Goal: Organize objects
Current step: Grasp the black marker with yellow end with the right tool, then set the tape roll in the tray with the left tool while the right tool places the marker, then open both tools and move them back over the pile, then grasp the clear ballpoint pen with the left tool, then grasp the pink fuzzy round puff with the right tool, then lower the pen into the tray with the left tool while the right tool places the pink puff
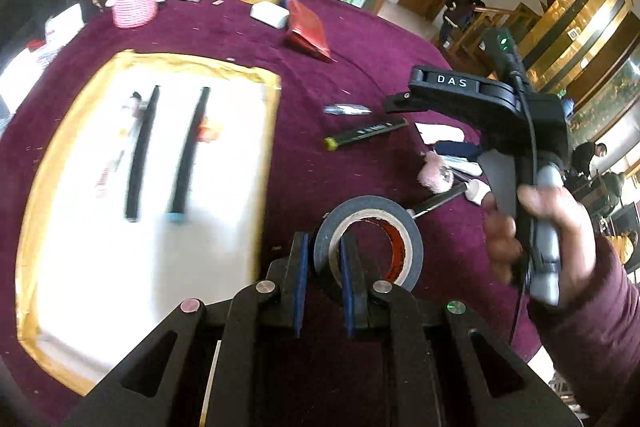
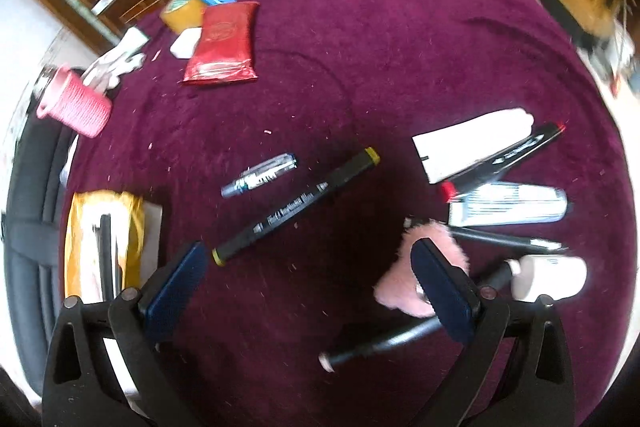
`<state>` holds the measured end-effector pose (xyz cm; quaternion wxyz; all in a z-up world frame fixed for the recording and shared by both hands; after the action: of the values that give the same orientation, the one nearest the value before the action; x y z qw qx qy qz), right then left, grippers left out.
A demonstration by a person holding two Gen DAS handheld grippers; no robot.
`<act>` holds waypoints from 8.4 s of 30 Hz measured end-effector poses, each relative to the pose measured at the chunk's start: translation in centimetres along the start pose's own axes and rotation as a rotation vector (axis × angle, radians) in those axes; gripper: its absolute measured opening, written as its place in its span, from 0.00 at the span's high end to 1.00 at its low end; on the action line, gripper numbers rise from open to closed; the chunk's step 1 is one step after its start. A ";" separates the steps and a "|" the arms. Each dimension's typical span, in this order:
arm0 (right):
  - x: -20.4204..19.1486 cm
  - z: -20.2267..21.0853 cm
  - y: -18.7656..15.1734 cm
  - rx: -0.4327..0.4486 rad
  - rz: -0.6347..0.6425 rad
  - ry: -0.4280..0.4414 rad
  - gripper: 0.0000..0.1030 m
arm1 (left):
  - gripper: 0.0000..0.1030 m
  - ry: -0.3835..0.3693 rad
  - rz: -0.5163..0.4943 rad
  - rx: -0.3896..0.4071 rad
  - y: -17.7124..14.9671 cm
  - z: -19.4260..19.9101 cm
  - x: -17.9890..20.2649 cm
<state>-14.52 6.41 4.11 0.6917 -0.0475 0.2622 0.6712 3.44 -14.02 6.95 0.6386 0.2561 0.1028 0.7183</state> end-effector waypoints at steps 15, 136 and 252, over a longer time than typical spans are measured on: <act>-1.5 -5.2 1.2 -0.032 -0.098 -0.196 0.30 | 0.88 0.044 0.135 0.004 -1.0 2.2 -11.2; -0.9 7.0 -5.3 0.194 0.152 -0.182 0.00 | 0.48 0.250 0.448 0.139 3.0 4.2 -10.6; -19.2 -5.3 -14.1 -0.269 0.263 0.280 0.63 | 0.73 0.170 0.037 -0.111 0.8 -2.9 -16.8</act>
<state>-1.97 -14.46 3.67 0.5429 -0.1971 0.2678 0.7712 2.16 -29.94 0.89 0.6276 0.1604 0.1120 0.7536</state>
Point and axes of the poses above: each gripper's, at about its wrist camera, not at the fingertips, and z roughly against the way its jaws point, x to its right, y to its top, the point moved 1 cm from there along -z, roughly the way its jaws point, and after that the axes turned 8 degrees about y, right-handed, at the moved point
